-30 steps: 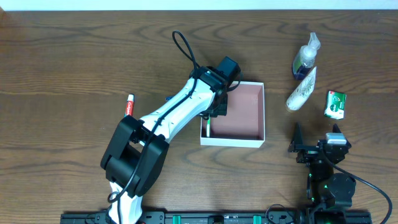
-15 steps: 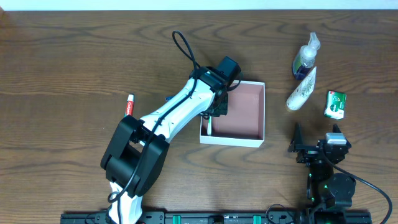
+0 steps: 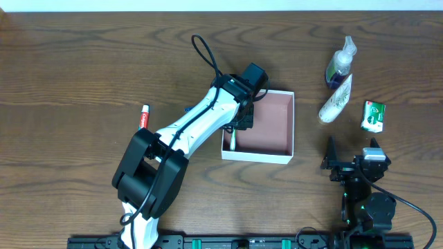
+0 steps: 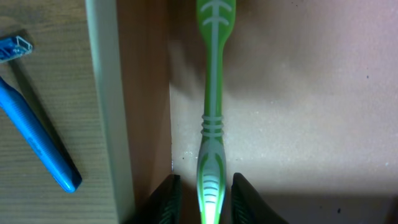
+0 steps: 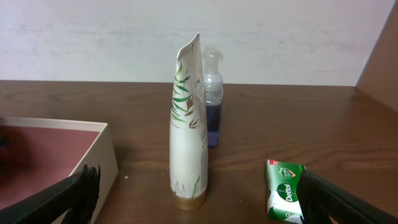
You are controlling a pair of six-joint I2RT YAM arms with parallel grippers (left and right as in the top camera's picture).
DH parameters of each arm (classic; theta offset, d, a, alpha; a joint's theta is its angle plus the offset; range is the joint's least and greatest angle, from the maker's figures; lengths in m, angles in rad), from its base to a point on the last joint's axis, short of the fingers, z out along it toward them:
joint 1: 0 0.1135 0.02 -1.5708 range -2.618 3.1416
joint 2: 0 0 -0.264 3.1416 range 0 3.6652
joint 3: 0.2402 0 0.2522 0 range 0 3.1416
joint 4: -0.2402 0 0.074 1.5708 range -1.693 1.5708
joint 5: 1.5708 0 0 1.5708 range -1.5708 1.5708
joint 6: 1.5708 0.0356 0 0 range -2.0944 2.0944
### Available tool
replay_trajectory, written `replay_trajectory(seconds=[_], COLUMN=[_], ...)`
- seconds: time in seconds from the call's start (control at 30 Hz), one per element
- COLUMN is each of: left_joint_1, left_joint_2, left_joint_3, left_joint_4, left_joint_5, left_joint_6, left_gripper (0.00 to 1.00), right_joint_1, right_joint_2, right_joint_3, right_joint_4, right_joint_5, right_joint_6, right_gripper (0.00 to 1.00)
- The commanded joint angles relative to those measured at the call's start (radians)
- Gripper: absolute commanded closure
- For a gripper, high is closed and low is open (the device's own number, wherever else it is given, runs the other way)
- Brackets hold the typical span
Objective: Pack container
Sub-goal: 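Lower the toothbrush along the box's left wall and release it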
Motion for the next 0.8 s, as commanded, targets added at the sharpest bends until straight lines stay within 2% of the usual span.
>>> replay_trajectory(seconds=[0.0, 0.23, 0.4, 0.77], left_joint_1=[-0.001, -0.001, -0.001, -0.001], left_joint_2=[0.014, 0.014, 0.014, -0.005], left_joint_3=[-0.008, -0.008, -0.008, -0.001], left_joint_4=[-0.011, -0.011, -0.011, -0.014], left_joint_5=[-0.009, -0.009, -0.008, -0.008], left_joint_6=[-0.001, -0.001, 0.003, 0.003], left_gripper=[0.70, 0.70, 0.62, 0.61], right_joint_1=[0.010, 0.010, 0.010, 0.010], right_joint_2=[-0.006, -0.006, -0.006, -0.006], right_joint_3=[-0.004, -0.004, -0.004, -0.004], right_joint_4=[-0.003, -0.003, -0.003, -0.003], right_joint_5=[-0.004, -0.004, -0.004, -0.004], right_joint_6=[-0.015, -0.015, -0.015, -0.015], right_gripper=[0.01, 0.01, 0.01, 0.01])
